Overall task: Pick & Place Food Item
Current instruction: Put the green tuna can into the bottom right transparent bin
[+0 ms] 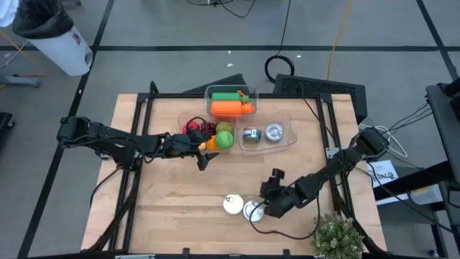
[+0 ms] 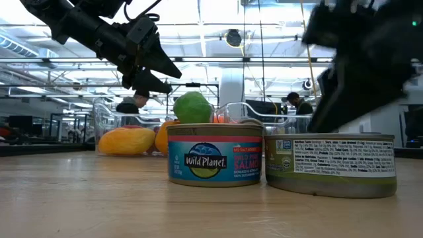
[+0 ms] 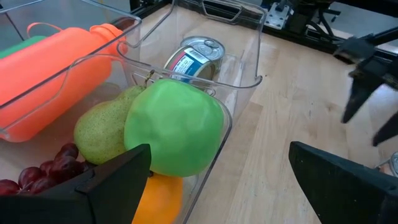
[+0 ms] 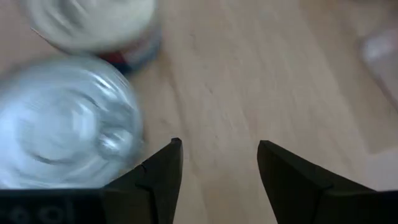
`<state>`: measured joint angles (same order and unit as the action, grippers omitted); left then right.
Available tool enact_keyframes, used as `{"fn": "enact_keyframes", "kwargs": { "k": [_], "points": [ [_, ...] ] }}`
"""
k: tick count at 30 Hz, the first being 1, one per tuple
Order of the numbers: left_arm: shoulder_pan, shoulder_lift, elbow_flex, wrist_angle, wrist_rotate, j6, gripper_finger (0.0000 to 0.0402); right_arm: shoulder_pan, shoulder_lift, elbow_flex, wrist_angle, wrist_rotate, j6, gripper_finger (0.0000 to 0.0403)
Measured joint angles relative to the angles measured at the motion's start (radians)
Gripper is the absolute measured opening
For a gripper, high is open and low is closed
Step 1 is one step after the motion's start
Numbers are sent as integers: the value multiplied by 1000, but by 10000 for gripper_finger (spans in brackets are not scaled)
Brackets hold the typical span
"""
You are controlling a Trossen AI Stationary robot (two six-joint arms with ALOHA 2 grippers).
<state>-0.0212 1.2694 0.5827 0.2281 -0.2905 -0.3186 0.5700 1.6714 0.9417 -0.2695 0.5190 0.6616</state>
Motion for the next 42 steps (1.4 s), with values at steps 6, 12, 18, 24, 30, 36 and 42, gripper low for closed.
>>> {"fn": "enact_keyframes", "kwargs": {
  "k": [6, 12, 18, 24, 30, 36, 42],
  "points": [
    [0, 0, 0, 0, 0, 1, 393, 14, -45, 1, 172, -51, -51, 192],
    [0, 0, 0, 1, 0, 1, 393, 19, 36, -1, 241, -99, -107, 189],
    [0, 0, 0, 1, 0, 1, 392, 11, 52, 0, 189, -19, -101, 189],
    [0, 0, 0, 1, 0, 0, 392, -1, 52, 1, 136, 32, -97, 189],
    [0, 0, 0, 1, 0, 0, 393, -20, 48, 4, 24, 43, -15, 189],
    [0, 0, 0, 1, 0, 0, 393, -27, 48, 3, -19, 99, -8, 189],
    [0, 0, 0, 1, 0, 0, 393, -44, 49, 3, -76, 118, 54, 189]
  ]
}}
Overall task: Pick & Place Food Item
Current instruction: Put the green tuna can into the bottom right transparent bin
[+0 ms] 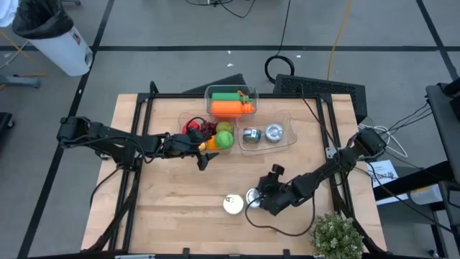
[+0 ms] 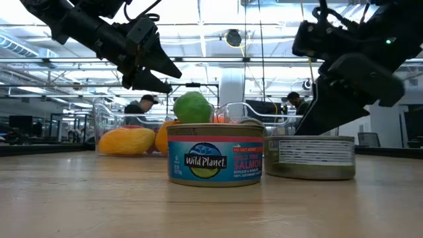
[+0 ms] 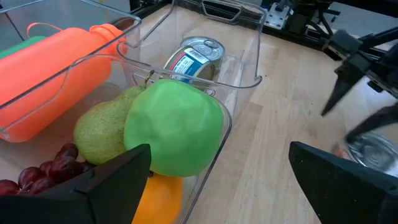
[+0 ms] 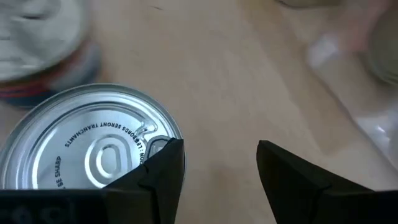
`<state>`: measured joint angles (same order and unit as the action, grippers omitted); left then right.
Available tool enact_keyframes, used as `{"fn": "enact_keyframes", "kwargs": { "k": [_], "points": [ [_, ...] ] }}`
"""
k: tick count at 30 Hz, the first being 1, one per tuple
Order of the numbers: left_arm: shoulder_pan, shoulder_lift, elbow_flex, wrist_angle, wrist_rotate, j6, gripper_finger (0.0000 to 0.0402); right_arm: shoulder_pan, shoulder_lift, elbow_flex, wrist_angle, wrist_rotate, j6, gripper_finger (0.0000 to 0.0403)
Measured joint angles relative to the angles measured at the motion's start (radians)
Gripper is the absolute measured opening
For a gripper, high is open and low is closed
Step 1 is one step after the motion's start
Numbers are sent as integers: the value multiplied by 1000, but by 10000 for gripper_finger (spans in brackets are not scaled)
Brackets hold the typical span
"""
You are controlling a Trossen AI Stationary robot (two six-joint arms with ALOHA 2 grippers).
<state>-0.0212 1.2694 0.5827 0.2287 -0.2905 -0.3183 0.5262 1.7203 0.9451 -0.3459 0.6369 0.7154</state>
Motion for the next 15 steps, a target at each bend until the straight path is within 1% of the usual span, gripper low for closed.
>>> {"fn": "enact_keyframes", "kwargs": {
  "k": [4, 7, 12, 15],
  "points": [
    [0, 0, 0, 0, 0, 0, 392, -11, 0, 0, -115, 35, 101, 189],
    [0, 0, 0, 0, 0, 0, 392, -13, 0, -1, -158, 43, 147, 189],
    [0, 0, 0, 0, 0, 0, 392, -8, -28, -2, -169, 18, 160, 189],
    [0, 0, 0, -1, 0, 0, 392, -1, -82, -7, -187, -38, 156, 189]
  ]
}}
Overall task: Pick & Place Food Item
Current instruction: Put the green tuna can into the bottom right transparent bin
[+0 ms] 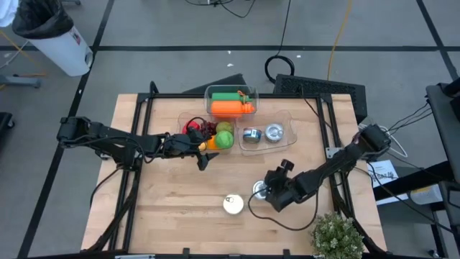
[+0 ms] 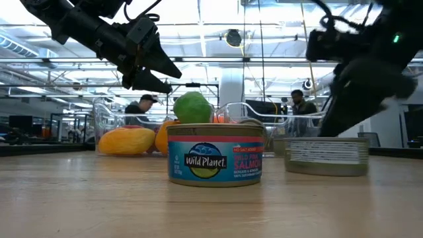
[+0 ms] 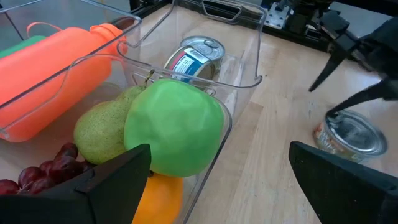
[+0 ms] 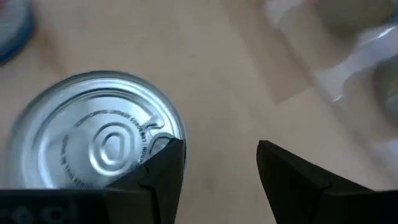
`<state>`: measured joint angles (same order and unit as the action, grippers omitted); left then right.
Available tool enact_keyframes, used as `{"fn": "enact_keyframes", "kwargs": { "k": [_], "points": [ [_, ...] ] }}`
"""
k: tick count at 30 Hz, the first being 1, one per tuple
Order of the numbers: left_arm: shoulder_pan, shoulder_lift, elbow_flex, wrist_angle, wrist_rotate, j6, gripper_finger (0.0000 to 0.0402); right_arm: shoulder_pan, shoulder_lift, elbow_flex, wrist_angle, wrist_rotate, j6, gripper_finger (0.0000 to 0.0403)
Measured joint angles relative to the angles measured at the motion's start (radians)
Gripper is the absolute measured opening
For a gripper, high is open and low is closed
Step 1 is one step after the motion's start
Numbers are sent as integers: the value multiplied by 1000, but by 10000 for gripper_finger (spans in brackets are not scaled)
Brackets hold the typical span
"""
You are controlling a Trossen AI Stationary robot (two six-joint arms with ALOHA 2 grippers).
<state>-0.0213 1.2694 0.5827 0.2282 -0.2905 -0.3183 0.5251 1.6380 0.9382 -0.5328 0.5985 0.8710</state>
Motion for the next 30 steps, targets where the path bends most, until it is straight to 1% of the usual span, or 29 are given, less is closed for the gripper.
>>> {"fn": "enact_keyframes", "kwargs": {
  "k": [2, 5, 8, 11, 16, 20, 23, 26, 30],
  "points": [
    [0, 0, 0, 0, 0, 0, 392, 0, -48, -1, 2, -64, 9, 189],
    [0, 0, 0, 0, 0, 0, 393, 0, -116, 2, 12, -157, 65, 189],
    [0, 0, 0, 0, 0, 0, 393, 0, -155, 2, -9, -224, 110, 189],
    [-1, 0, 0, 0, 0, 0, 393, 0, -154, 2, -20, -257, 143, 189],
    [-1, 0, 0, 0, 1, 0, 393, 0, -80, 2, -36, -321, 131, 198],
    [-1, 0, 0, -1, 2, 0, 393, -9, -63, 5, -66, -338, 130, 213],
    [-1, 0, 0, -1, 2, 0, 392, -8, -64, 6, -114, -310, 155, 223],
    [-1, 0, 0, -4, 2, -1, 392, -9, -66, 7, -190, -306, 185, 225],
    [-1, 0, 0, -16, 2, -1, 393, -11, -66, 8, -314, -294, 268, 219]
  ]
}}
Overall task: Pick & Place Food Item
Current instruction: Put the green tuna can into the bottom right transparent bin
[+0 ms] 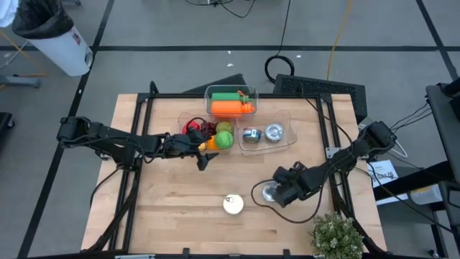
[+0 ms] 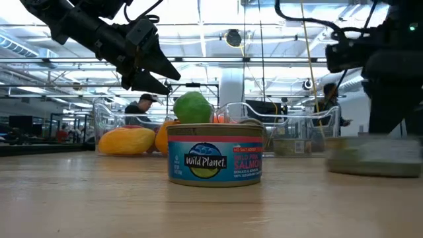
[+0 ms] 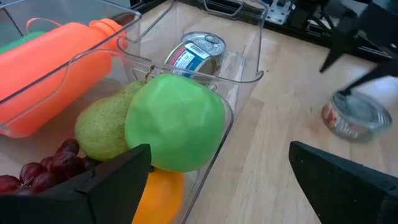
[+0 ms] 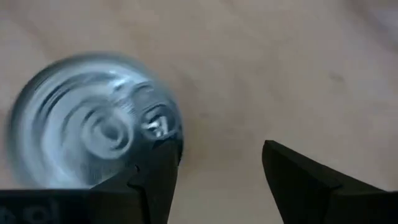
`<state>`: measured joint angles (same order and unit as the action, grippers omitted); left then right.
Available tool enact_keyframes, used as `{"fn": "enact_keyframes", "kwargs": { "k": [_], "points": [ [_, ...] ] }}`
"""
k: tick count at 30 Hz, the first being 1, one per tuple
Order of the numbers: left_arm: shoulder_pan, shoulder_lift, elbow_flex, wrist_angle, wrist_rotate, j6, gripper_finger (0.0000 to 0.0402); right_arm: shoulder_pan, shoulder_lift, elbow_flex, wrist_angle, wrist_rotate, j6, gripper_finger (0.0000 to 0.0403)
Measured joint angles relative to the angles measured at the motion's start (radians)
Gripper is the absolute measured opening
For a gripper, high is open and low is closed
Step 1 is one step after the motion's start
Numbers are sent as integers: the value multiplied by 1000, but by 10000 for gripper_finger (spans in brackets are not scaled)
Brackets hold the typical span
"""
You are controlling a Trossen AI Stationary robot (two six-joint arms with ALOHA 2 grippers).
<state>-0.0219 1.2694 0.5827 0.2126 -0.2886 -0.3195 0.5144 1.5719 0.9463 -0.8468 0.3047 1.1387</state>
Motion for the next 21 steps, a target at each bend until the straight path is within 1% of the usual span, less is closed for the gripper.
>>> {"fn": "enact_keyframes", "kwargs": {
  "k": [5, 8, 14, 17, 21],
  "points": [
    [0, 0, 0, 0, 0, 0, 392, 4, 9, -11, -150, 65, 99, 211],
    [0, 0, 0, 0, 0, 0, 392, 0, 3, -29, -130, 117, 119, 210],
    [0, 0, 0, -1, 0, 0, 392, -13, 3, -71, -146, 121, 126, 210],
    [0, 0, 0, -2, 0, 0, 393, -12, -8, -71, -184, 168, 146, 210],
    [0, 0, 0, -2, 0, 0, 392, 4, -34, -70, -141, 255, 148, 210]
  ]
}}
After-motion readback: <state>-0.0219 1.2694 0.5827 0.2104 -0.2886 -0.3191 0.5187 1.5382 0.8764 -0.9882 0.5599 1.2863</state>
